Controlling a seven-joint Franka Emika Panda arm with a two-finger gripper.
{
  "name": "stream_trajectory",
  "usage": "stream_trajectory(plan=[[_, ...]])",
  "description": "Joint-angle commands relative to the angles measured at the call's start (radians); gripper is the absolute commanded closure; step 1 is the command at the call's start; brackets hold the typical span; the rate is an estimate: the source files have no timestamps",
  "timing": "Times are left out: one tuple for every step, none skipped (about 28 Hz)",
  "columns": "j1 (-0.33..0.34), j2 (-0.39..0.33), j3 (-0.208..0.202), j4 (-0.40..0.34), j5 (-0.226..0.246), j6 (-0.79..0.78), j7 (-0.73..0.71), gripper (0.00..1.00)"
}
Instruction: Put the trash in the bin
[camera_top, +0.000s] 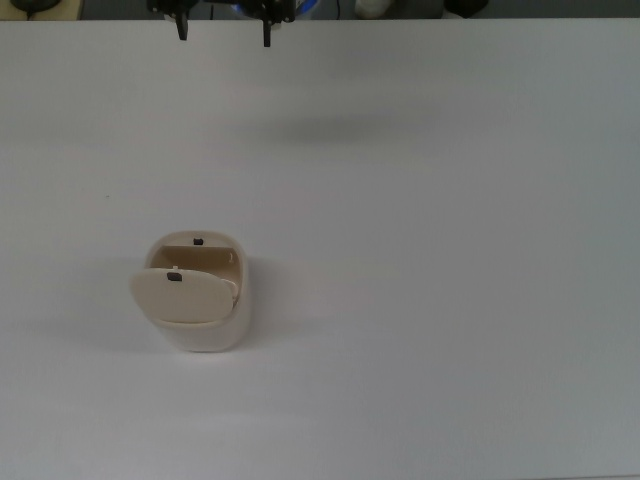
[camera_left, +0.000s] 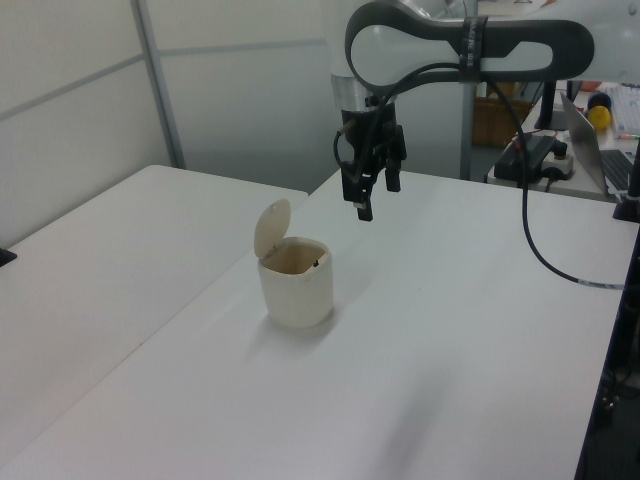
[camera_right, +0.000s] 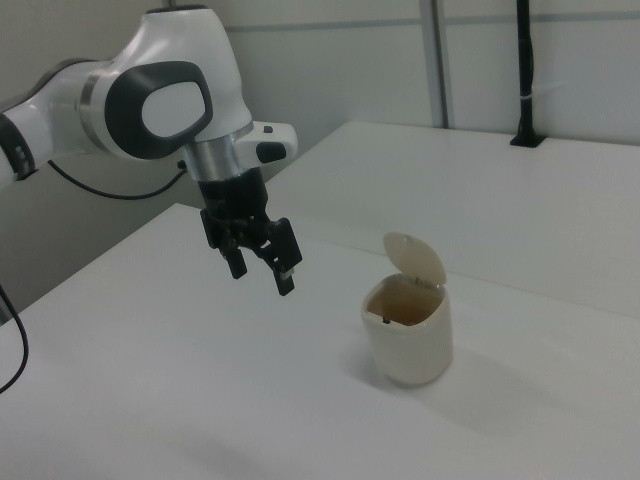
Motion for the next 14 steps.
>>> stream_trajectory(plan=[[0.000,-0.009,-0.013,-0.008,0.018,-0.021,0.019,0.00],[0.000,-0.009,-0.013,-0.008,0.018,-0.023,0.021,0.00],[0.000,-0.009,-0.015,-0.008,0.018,-0.024,0.021,0.00],[0.000,-0.009,-0.015,-0.008,0.018,-0.024,0.021,0.00],[0.000,-0.009,-0.013,-0.008,0.018,-0.024,0.021,0.00],[-0.002,-0.008,-0.015,-0.008,0.018,-0.026,0.018,0.00],[-0.003,-0.009,-0.015,-0.008,0.018,-0.026,0.016,0.00],[-0.003,-0.008,-0.016,-0.008,0.016,-0.026,0.016,0.00],[-0.003,-0.009,-0.016,-0.008,0.015,-0.026,0.014,0.00],[-0.003,-0.009,-0.016,-0.008,0.015,-0.026,0.013,0.00],[-0.003,-0.011,-0.016,-0.008,0.013,-0.026,0.011,0.00],[-0.003,-0.011,-0.016,-0.008,0.013,-0.026,0.011,0.00],[-0.003,-0.009,-0.016,-0.008,0.012,-0.026,0.011,0.00],[-0.003,-0.009,-0.016,-0.008,0.010,-0.026,0.011,0.00]])
